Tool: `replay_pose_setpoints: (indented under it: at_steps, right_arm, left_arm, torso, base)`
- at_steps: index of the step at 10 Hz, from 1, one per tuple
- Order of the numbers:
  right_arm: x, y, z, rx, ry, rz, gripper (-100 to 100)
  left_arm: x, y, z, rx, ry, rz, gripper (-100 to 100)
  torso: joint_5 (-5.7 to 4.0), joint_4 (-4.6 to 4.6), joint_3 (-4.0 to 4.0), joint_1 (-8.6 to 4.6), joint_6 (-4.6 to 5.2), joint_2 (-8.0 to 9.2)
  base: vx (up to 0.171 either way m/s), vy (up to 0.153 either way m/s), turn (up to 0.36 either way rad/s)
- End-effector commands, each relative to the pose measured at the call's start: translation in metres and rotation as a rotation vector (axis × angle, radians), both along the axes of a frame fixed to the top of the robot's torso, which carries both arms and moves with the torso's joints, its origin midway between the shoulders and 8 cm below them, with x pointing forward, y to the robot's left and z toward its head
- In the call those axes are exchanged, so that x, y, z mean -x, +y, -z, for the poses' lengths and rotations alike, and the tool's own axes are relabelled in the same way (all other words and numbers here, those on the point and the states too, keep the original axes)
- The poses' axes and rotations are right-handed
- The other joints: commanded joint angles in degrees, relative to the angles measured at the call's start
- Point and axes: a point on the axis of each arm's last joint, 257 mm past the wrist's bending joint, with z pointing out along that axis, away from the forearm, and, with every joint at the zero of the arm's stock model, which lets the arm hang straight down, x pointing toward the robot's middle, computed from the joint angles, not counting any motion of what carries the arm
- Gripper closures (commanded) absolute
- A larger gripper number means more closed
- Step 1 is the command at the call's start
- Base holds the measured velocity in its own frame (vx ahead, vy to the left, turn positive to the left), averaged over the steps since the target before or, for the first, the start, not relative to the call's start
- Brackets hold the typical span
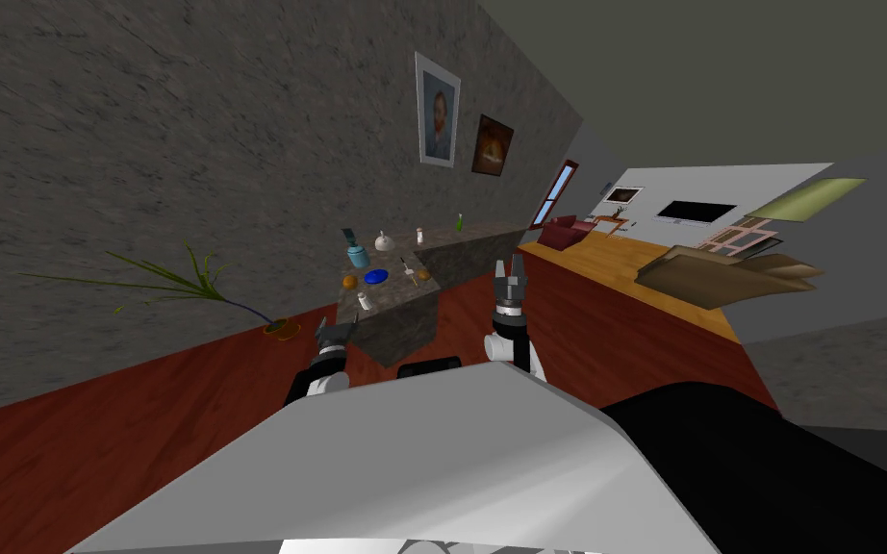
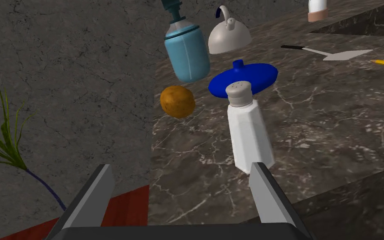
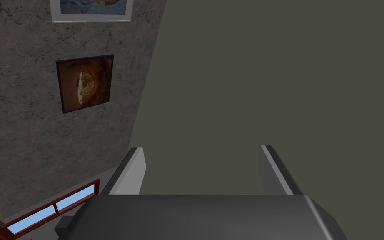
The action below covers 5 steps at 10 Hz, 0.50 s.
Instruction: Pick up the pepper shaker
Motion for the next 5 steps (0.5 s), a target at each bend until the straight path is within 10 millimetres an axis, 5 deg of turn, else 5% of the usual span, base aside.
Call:
replay_pose_setpoints:
  at_steps: [1,5]
  right_arm:
    - [0.000,0.000,0.000,0.000,0.000,0.000,0]
    - [0.000,0.000,0.000,0.000,0.000,0.000,0]
  left_arm:
    - [-0.005,-0.018,0.013,0.088,-0.002,-0.004,-100]
    - [-0.011,-0.041,0.022,0.198,-0.018,-0.036,-100]
  torso:
    - [0.00,0.00,0.00,0.00,0.00,0.00]
    - [0.14,0.10,0.31,0.67,-0.03,0.57]
  base:
    - [0.238,-0.058,-0.032]
    - [0.095,0.018,-0.004]
